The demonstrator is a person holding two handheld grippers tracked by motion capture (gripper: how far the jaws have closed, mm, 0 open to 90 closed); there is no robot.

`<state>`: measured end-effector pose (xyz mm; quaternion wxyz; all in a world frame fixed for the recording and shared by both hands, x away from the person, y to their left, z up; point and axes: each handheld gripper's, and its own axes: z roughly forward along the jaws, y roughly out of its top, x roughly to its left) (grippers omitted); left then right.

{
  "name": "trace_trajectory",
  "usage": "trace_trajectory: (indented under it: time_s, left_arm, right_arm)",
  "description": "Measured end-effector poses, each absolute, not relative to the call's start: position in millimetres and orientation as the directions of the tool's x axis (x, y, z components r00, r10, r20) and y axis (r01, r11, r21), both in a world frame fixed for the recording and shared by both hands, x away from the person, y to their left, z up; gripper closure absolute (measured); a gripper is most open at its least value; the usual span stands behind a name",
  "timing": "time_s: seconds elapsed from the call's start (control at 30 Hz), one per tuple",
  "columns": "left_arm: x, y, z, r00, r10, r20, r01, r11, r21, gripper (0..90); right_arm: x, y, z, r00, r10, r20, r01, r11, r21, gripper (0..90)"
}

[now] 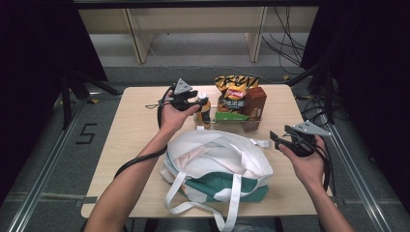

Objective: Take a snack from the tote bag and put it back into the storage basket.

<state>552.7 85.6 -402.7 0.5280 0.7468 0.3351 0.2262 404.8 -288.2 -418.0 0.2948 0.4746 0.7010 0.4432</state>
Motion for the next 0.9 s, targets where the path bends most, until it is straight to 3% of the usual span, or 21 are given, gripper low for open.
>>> trace_trajectory:
  time_s: [0.57,0.9]
  left_arm:
    - [520.4,113.6,-398.5,0.651,0.756,-0.070,0.302,-0.174,0.937,33.5]
    - [500.7,129.6,-391.9,0.658,0.751,-0.051,0.269,-0.171,0.948,33.0]
  right_arm:
    - [405.1,-289.3,-417.3,-0.377,0.926,0.000,0.404,0.165,0.900,38.0]
    - [404.1,-285.6,-416.6,-0.363,0.931,0.031,0.427,0.137,0.894,37.9]
